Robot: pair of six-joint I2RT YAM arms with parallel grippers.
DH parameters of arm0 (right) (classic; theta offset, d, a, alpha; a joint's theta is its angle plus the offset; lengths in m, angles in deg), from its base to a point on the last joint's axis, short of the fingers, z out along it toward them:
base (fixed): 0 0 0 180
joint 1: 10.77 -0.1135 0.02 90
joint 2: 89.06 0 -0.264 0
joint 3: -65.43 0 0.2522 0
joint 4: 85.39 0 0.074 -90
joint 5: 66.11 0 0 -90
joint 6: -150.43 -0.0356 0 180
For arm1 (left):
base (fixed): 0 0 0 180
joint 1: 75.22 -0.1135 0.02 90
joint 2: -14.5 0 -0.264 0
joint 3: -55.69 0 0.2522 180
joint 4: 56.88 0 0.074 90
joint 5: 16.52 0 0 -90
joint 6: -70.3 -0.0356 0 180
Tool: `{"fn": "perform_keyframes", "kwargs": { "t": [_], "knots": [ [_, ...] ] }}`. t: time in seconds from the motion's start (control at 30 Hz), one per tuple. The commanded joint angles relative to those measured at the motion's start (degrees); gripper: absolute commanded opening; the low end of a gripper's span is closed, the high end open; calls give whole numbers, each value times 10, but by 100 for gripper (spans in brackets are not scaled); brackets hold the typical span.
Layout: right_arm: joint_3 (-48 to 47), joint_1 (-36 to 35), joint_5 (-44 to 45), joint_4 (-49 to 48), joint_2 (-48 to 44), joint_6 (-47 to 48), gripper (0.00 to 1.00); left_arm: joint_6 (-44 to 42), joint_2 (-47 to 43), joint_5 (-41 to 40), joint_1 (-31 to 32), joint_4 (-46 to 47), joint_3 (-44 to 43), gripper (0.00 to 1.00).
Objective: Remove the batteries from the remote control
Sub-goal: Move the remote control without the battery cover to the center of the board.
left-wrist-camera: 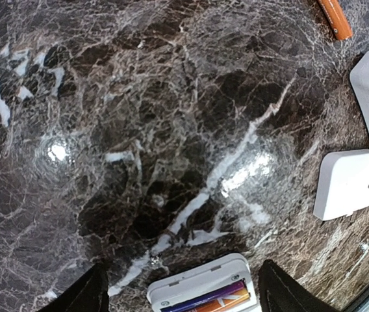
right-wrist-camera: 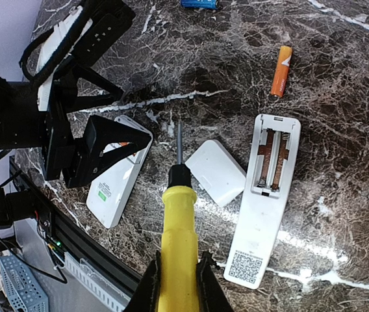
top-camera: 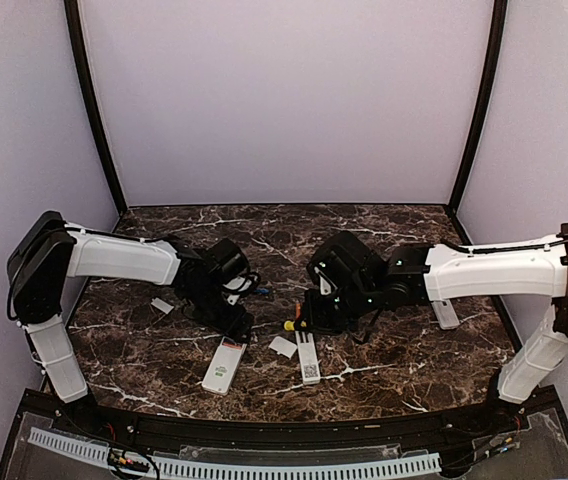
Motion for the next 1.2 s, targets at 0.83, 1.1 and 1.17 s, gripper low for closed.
{"fn": "perform_keyframes", "kwargs": {
  "t": [0.83, 1.1, 1.17],
  "knots": [
    [5, 5, -5, -39, -8, 2, 0, 104, -77, -76, -24, -63, 101, 81],
    [8, 6, -12, -45, -8, 4, 0, 157, -109, 15, -22, -40, 157, 81],
    [13, 6, -14, -43, -11, 4, 0, 167, -114, 37, -20, -31, 171, 81]
  ]
}}
